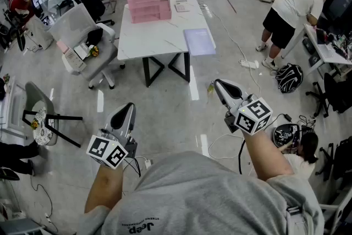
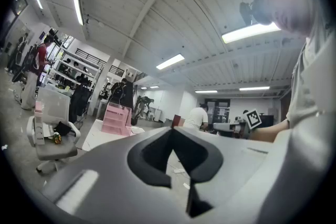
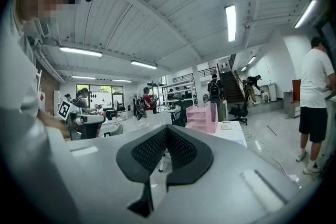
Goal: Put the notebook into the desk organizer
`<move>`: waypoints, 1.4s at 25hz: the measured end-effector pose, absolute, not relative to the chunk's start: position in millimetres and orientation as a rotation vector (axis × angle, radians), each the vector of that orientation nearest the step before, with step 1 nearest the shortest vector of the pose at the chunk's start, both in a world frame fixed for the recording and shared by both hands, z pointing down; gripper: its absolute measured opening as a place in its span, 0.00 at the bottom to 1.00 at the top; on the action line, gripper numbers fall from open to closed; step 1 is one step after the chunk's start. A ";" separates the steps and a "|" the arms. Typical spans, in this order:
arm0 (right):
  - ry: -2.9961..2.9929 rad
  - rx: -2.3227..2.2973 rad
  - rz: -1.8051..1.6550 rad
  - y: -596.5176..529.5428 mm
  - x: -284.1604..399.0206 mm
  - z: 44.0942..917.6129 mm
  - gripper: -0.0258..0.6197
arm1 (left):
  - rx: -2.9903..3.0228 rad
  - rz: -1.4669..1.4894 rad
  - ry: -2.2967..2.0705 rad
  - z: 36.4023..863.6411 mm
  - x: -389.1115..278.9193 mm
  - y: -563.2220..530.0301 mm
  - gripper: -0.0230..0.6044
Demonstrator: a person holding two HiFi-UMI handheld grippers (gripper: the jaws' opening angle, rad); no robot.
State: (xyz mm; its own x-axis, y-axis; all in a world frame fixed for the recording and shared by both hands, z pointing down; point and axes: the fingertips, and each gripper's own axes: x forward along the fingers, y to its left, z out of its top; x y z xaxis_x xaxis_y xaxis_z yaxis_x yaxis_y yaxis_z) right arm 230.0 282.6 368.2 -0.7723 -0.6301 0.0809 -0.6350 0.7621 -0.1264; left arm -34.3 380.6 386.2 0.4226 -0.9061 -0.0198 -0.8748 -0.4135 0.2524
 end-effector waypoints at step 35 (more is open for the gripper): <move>-3.033 0.922 0.187 238.4 347.6 346.1 0.04 | 2.451 -0.199 -1.661 367.1 97.4 341.3 0.12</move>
